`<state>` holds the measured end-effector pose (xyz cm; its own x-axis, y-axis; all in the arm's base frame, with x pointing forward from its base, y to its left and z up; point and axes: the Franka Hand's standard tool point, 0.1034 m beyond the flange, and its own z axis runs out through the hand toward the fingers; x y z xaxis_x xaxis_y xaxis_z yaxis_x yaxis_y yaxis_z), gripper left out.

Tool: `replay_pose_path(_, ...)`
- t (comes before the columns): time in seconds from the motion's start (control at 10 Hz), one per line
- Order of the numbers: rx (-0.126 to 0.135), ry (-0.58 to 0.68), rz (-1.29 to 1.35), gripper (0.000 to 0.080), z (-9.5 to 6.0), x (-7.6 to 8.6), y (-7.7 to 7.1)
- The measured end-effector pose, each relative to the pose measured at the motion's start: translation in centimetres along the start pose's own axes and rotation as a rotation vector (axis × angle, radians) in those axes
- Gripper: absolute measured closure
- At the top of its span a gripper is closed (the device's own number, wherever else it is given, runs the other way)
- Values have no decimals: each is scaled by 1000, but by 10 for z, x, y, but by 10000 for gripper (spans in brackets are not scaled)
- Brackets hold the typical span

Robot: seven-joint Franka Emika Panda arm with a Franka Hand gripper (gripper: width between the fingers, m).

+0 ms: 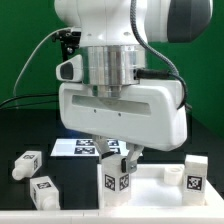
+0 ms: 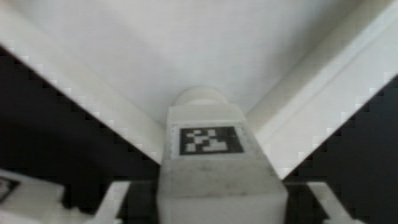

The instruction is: Assemble square table

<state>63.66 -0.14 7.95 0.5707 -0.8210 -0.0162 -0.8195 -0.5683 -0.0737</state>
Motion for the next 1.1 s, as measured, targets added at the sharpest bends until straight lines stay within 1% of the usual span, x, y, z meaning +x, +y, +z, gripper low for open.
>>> replay_pose_path(0.1,0,-3,158,514,0,0,0)
replay_pose_path(0.2,8,-20,363,514,0,-2,-1)
replay_pose_path(0.4,42,-70,675,514,0,-2,-3)
replay_pose_path(0.6,39,-72,901,514,0,-2,-4)
replay_pose_path(1.0,34,-63,976,514,0,-1,-2)
replay_pose_path(1.1,34,-64,972,449,0,-1,-2)
